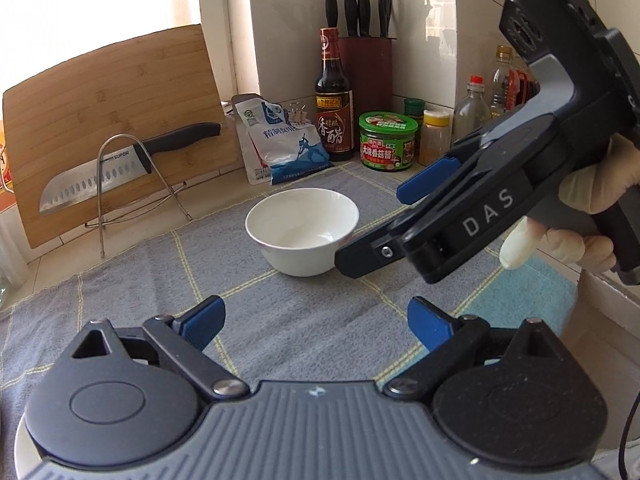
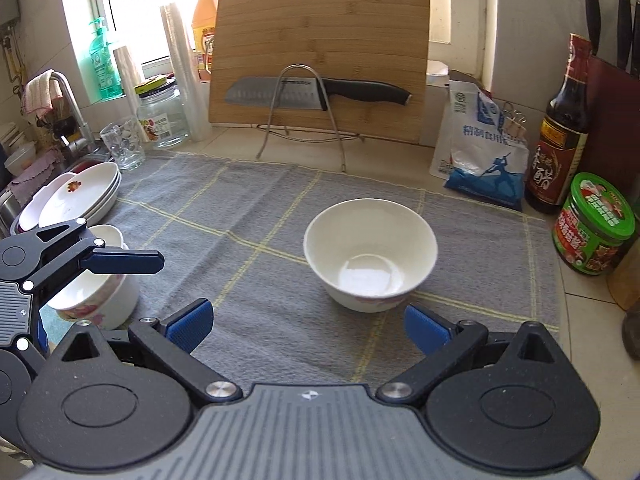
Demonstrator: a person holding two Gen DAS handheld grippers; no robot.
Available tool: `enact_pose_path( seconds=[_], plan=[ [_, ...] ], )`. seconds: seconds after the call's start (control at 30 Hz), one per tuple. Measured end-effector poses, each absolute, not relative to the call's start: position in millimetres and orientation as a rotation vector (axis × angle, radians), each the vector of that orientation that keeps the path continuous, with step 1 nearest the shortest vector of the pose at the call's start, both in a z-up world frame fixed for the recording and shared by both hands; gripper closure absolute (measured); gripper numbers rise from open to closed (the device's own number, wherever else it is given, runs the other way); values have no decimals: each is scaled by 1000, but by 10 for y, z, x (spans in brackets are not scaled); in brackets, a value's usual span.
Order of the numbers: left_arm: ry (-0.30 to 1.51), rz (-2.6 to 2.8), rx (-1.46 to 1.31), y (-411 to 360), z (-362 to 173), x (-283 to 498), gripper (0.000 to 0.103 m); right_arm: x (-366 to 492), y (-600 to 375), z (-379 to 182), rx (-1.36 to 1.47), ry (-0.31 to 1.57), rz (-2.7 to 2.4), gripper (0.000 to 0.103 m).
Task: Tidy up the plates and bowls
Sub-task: 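Move the right tool over the remaining white bowl on the towel, then grip the rim of the white bowl with the right tool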
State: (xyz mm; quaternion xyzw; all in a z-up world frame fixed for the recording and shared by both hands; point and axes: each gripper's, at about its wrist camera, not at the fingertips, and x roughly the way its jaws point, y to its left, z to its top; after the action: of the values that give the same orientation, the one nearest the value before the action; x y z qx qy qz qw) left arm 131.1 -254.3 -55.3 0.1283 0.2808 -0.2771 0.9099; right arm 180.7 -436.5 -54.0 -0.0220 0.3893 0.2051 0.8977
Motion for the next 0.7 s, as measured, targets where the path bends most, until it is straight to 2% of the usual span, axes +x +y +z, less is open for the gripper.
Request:
enact_pose_path(
  seconds=[0.53, 0.7],
  plan=[
    [599, -451, 248, -3032, -908, 1976, 6, 2605, -4679, -782, -40, 811, 483, 0],
    [606, -441, 253, -3097, -999, 2119, 6, 2815, -4669, -873, -33, 832, 520, 5]
  ],
)
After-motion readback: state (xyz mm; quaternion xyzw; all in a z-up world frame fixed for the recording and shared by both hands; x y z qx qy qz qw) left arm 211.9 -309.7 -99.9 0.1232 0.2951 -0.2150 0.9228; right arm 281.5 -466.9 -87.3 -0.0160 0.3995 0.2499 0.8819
